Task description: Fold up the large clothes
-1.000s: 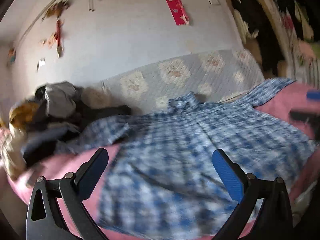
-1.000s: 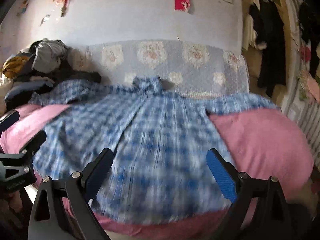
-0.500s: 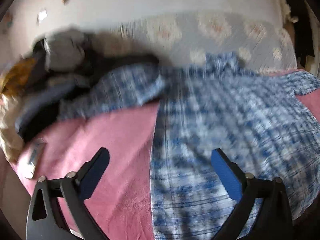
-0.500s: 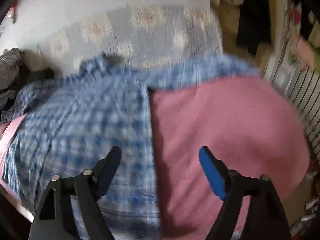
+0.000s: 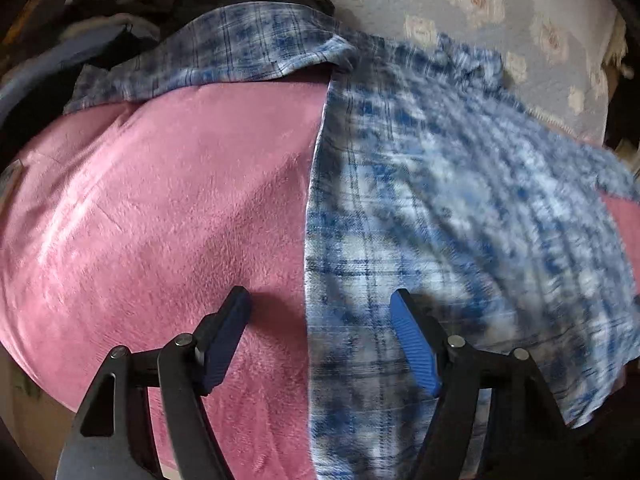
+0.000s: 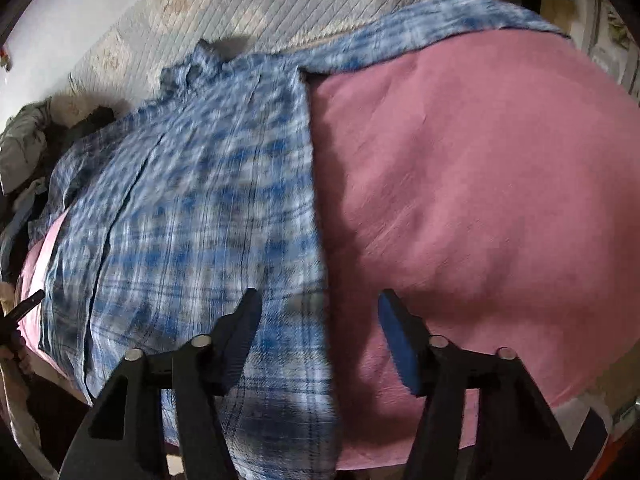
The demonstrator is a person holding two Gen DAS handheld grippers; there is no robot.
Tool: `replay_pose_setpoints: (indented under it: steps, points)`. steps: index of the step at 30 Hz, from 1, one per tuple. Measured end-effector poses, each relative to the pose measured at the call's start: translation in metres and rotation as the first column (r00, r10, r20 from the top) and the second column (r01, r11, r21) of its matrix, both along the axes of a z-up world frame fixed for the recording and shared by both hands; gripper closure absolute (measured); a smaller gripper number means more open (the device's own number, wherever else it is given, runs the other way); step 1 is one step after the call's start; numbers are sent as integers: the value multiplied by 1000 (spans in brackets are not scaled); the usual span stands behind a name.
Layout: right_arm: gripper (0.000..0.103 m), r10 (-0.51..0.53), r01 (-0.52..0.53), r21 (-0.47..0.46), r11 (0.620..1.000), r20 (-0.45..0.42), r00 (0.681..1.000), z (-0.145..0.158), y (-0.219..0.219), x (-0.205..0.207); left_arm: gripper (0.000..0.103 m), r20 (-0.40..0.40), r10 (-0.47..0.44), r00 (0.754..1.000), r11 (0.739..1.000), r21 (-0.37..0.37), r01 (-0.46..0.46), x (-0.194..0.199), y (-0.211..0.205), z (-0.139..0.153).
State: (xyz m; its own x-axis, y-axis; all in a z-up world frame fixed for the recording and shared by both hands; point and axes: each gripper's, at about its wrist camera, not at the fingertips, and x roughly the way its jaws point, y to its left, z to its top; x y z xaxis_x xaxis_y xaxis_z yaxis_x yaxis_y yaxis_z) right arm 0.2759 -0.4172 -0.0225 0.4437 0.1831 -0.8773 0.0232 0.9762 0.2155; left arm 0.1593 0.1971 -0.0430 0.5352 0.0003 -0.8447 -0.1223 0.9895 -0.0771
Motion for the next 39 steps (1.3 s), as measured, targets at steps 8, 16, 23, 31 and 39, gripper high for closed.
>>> replay_pose_setpoints:
  steps: [8,16,23,31,39]
  points:
    - [100,1,-1,-11,1000,27,1000,6,12,-2,102,127,39,991,999,13,-41,-10,11,31]
    - [100,-38,44,-24,999,193,980,63,13,51,102,247,-6,969,980,192,-43,45,-9,101]
    - [100,-90,101,-52,993,189,978,50,14,125,102,209,100,973,986,108,-125,113,14,82]
    - [89,-102,128,-219,967,129,986,13,18,157,38,126,117,985,993,-41,-112,126,10,42]
    - [29,-27,92,-183,979,327,945,52,29,111,36,348,-128,929,976,212,55,78,-53,80]
